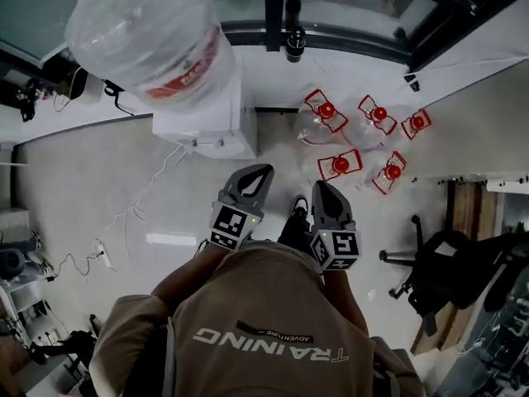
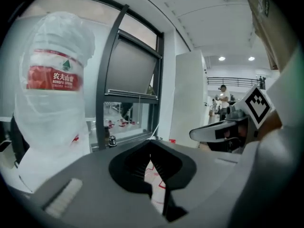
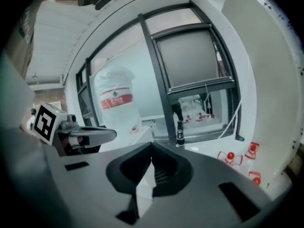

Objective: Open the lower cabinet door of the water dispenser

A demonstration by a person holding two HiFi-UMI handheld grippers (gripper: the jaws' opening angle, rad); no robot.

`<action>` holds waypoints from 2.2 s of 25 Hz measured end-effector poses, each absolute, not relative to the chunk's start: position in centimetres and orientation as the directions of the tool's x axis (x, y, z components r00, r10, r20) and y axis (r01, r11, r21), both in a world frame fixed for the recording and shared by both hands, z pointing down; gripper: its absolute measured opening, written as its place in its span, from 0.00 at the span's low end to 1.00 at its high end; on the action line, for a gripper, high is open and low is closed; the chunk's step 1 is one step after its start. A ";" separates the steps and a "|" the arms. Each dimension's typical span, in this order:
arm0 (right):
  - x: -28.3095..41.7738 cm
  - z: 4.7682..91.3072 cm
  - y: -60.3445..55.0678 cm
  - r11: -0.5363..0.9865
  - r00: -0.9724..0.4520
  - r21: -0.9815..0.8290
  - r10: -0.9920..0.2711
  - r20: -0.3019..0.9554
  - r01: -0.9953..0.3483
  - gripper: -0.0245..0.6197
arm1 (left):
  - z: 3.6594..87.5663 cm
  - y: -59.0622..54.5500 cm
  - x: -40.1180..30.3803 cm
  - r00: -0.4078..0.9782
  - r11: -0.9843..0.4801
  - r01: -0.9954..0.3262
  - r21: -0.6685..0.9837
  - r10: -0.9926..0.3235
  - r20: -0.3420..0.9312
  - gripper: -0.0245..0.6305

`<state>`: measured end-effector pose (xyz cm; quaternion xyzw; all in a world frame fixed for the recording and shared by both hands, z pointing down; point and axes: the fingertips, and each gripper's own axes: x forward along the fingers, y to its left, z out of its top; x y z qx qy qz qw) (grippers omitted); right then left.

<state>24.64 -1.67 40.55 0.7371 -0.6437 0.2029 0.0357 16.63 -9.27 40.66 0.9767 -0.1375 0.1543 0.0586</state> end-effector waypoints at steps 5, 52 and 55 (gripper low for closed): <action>30.7 42.8 -4.3 0.048 -0.085 -0.105 -0.922 0.377 -0.993 0.05 | 41.1 -10.5 20.1 0.833 -0.877 -0.477 0.054 -0.431 0.347 0.05; 25.2 88.6 -13.6 0.329 -0.467 -0.335 -0.694 0.548 -0.883 0.05 | 98.7 -24.1 12.9 0.134 -0.092 -0.991 0.097 -0.621 0.772 0.59; 25.1 88.5 -15.3 0.326 -0.469 -0.345 -0.710 0.526 -0.880 0.05 | 99.5 -25.0 13.4 0.129 -0.077 -0.992 0.104 -0.628 0.768 0.59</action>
